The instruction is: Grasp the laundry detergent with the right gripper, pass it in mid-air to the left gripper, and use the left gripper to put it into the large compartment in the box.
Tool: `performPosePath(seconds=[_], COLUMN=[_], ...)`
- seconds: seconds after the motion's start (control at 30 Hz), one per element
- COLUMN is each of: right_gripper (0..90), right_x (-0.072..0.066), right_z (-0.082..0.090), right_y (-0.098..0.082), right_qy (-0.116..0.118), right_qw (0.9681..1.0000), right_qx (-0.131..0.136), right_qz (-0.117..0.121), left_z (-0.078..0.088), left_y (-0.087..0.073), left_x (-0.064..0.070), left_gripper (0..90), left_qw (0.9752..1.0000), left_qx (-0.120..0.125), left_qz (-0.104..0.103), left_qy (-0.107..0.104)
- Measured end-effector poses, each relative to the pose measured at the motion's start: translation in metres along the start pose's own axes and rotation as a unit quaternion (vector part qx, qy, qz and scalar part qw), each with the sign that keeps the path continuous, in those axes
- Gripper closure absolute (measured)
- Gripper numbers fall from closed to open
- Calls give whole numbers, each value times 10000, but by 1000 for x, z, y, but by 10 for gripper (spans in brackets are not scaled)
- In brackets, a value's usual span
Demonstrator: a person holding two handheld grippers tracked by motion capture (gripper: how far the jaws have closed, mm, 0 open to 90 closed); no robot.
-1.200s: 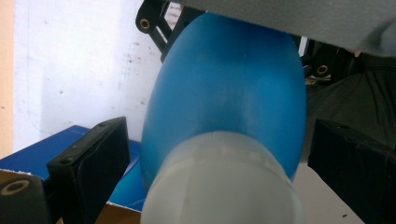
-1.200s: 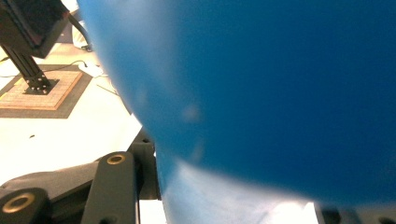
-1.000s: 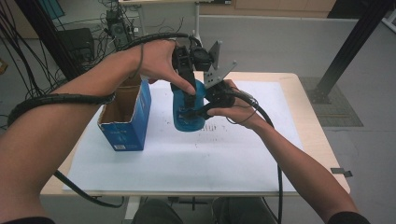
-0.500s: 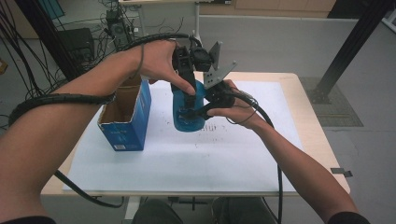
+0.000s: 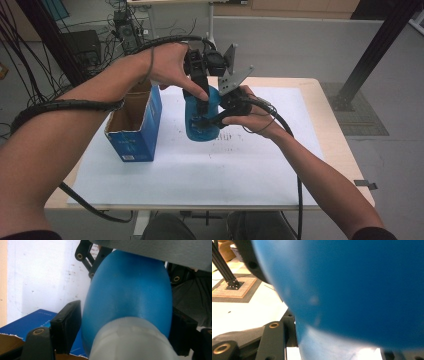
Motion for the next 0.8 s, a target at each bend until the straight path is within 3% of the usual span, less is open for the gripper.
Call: performPosePath(seconds=[0.2,0.3,0.6,0.73,0.8], right_gripper=[451,450,450,449,448], right_x=[-3,-3,-4,-2,-4], right_z=[0,0,0,-1,-1], right_y=[0,0,-1,-1,-1], right_qy=[42,79,86,46,85], right_qw=[10000,9999,9999,10000,9999], right_qx=[-31,-20,-49,-19,-23], right_qz=[-71,-88,-125,11,-59], left_z=[-1,-2,-2,-3,-4], left_y=[1,1,2,2,2], left_x=[1,1,2,3,3], left_gripper=[294,357,366,367,368], left_qw=[10000,9999,9998,9998,9998], left_qx=[-32,-30,-107,-88,-101], left_qz=[-30,-51,-62,-75,-76], left_qy=[-50,-120,-136,-137,-143])
Point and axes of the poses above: each handheld gripper's, and its own axes: z roughly backward along the jaws, y roughly out of its top, x roughly to its right, the point moved 3 cm from there along -z, roughly forward along the jaws, and after that the axes turned 4 degrees about -y, right-handed, at the moved point
